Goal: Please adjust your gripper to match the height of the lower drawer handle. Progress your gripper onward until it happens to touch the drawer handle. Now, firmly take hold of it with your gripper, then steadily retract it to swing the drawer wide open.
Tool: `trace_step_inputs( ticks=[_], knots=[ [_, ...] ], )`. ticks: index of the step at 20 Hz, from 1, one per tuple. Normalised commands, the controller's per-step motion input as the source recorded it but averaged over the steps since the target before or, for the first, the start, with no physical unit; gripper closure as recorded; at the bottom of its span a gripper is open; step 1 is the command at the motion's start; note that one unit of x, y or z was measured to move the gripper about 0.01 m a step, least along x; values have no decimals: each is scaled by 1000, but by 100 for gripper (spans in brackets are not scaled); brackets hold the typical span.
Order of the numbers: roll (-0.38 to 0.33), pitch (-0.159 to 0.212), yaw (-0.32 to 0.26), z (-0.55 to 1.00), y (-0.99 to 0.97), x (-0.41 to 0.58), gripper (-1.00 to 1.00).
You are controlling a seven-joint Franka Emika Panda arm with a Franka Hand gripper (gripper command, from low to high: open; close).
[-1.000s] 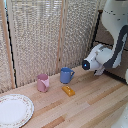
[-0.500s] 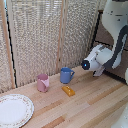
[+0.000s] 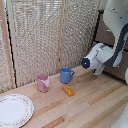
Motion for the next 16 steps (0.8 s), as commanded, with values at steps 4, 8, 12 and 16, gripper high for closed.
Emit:
trace_step_inputs(
  ticks=[4, 8, 12, 16],
  knots=[
    [106, 81, 54, 71, 791, 267, 100],
    [120, 89, 35, 35, 846, 300, 100],
    [109, 90, 25, 27, 878, 252, 100],
    [37, 96, 24, 184, 686, 214, 100]
  ],
)
